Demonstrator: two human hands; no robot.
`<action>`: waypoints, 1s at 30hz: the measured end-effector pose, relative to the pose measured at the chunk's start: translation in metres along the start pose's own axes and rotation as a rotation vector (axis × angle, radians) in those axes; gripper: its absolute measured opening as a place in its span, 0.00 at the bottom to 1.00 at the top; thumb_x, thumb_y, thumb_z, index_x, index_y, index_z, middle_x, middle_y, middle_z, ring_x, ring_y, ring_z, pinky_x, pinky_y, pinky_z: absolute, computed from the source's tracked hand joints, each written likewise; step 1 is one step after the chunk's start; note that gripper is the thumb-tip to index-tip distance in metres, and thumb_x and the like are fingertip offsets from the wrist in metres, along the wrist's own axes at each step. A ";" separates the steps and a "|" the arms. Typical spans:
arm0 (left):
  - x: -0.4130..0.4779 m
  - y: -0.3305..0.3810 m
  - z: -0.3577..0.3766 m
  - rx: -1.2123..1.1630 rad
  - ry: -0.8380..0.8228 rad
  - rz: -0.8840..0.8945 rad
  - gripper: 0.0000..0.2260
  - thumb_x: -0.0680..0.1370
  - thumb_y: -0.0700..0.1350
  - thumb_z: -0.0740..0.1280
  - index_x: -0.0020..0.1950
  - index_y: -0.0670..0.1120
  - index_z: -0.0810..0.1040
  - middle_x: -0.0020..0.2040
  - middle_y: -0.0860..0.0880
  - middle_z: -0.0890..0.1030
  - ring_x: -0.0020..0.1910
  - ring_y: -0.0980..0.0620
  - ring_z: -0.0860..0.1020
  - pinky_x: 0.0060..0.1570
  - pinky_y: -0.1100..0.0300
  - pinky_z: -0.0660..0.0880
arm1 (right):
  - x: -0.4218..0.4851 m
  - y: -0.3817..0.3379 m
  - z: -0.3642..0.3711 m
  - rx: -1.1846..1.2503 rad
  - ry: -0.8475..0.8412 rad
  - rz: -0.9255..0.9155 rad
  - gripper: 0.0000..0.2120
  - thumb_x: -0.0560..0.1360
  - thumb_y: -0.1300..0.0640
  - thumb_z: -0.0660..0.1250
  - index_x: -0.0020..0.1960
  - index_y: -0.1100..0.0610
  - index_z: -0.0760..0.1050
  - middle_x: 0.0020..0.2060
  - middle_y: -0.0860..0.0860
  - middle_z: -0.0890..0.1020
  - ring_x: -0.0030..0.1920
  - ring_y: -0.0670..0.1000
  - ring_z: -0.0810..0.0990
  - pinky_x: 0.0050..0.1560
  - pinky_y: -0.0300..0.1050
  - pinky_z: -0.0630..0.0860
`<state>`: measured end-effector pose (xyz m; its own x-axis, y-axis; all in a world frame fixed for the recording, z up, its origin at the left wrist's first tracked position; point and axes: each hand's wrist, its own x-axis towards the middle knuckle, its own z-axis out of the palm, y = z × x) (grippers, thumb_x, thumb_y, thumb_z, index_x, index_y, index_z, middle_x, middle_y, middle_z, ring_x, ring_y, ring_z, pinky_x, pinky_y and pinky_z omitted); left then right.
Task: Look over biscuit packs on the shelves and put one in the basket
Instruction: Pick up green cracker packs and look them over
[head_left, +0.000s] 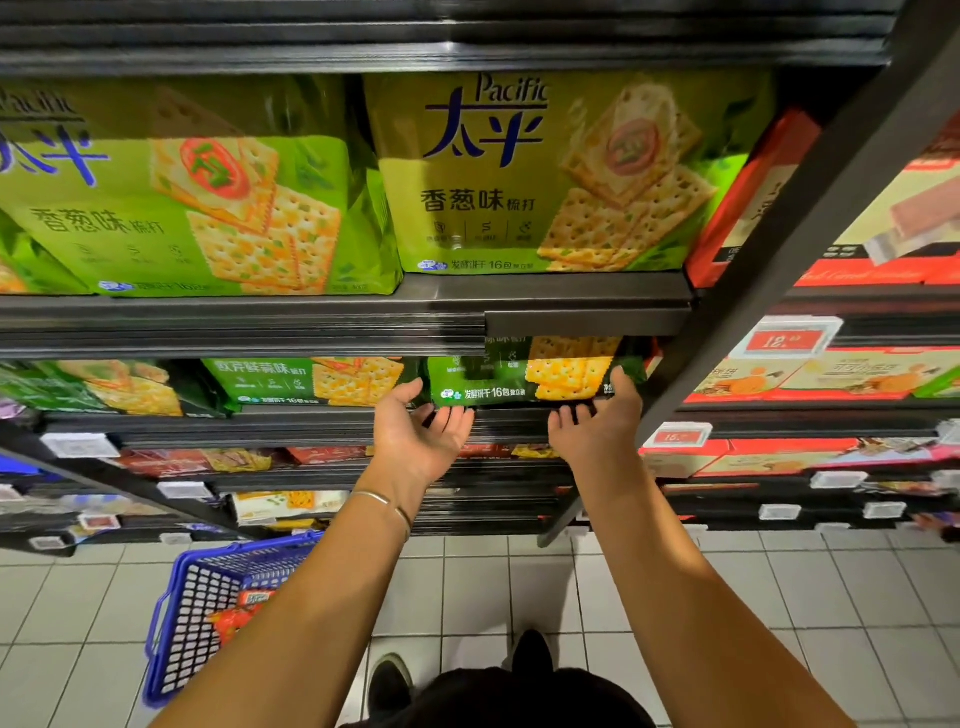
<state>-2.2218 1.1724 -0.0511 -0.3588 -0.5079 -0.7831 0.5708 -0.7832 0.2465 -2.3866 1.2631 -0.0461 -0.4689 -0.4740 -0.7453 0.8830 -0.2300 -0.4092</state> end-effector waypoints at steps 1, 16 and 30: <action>-0.001 0.002 -0.002 0.083 0.005 -0.008 0.19 0.81 0.49 0.70 0.67 0.41 0.72 0.64 0.39 0.80 0.60 0.42 0.81 0.58 0.47 0.77 | 0.001 0.002 -0.003 -0.051 -0.038 -0.033 0.33 0.76 0.44 0.68 0.78 0.50 0.66 0.75 0.52 0.70 0.76 0.55 0.68 0.78 0.52 0.63; 0.008 0.040 -0.017 0.976 0.092 0.019 0.25 0.83 0.69 0.55 0.57 0.50 0.78 0.52 0.48 0.82 0.50 0.48 0.79 0.57 0.51 0.74 | 0.006 0.042 -0.051 -0.556 -0.302 -0.461 0.30 0.75 0.62 0.74 0.75 0.53 0.72 0.67 0.52 0.80 0.67 0.52 0.80 0.67 0.51 0.79; 0.011 0.042 -0.056 0.939 -0.277 -0.077 0.27 0.71 0.76 0.63 0.48 0.57 0.88 0.44 0.51 0.87 0.37 0.51 0.86 0.37 0.56 0.82 | -0.068 0.076 -0.109 0.164 -0.303 -0.213 0.23 0.76 0.54 0.69 0.71 0.56 0.80 0.71 0.56 0.79 0.69 0.60 0.79 0.68 0.61 0.75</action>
<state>-2.1605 1.1542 -0.0810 -0.5991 -0.4161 -0.6841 -0.2374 -0.7236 0.6481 -2.2903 1.3701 -0.0842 -0.6352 -0.6247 -0.4543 0.7704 -0.4705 -0.4302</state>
